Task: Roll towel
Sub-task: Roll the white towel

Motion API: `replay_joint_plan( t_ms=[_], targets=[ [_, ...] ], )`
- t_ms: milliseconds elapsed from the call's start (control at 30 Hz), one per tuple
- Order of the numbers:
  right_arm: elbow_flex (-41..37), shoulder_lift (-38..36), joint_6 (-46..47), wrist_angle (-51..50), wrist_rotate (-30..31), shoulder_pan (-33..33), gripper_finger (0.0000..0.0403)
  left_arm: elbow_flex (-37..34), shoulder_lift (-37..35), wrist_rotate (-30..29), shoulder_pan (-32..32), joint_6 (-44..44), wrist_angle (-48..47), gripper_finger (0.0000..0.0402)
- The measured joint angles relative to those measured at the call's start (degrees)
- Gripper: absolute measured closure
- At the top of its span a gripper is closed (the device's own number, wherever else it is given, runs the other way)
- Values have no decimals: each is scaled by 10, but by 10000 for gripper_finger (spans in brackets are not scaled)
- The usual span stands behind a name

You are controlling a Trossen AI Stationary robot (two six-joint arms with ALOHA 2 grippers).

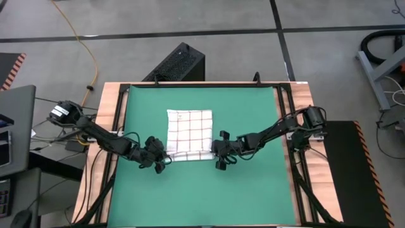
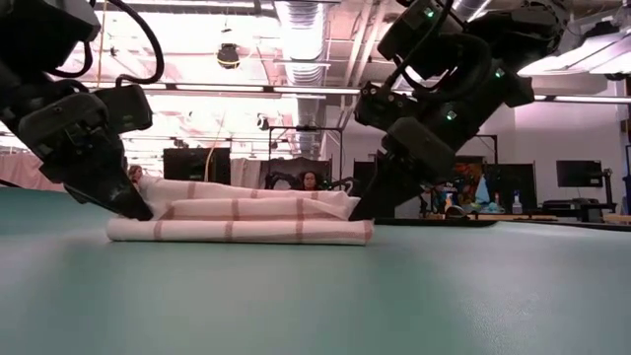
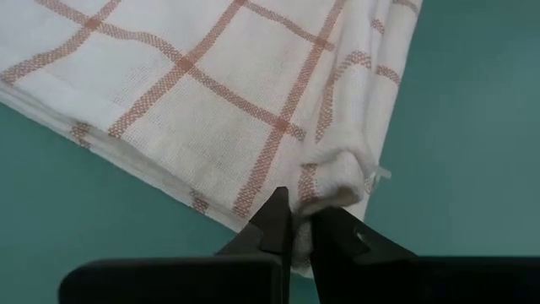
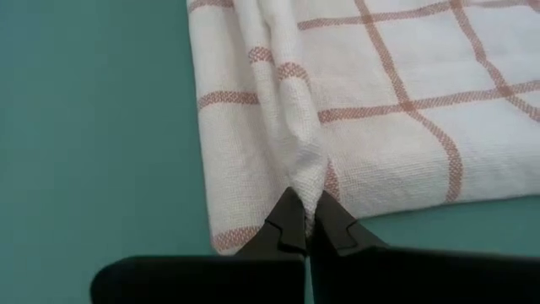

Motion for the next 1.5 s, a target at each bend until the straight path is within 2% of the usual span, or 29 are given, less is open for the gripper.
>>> replay_joint_plan(
  t_ms=[367,533,700,867,1133,1233,1333,1500],
  targets=[
    [0,0,0,-17,-3,0,394,1,25,2,25,18,-7,379],
    [0,17,2,-11,-9,1,394,1,25,-2,25,9,-6,343],
    [2,53,0,35,-14,1,394,1,25,8,25,-9,-13,304],
    [1,54,-9,47,-10,-2,394,1,26,18,25,-17,-15,299],
    [2,54,-1,19,-14,-3,394,1,25,39,25,16,-15,319],
    [2,54,0,19,-14,-2,394,1,25,43,25,62,-6,319],
    [2,54,0,19,-15,-2,394,1,22,50,25,92,-7,307],
    [1,54,0,19,-17,-2,394,1,22,54,25,86,-7,269]
  ],
)
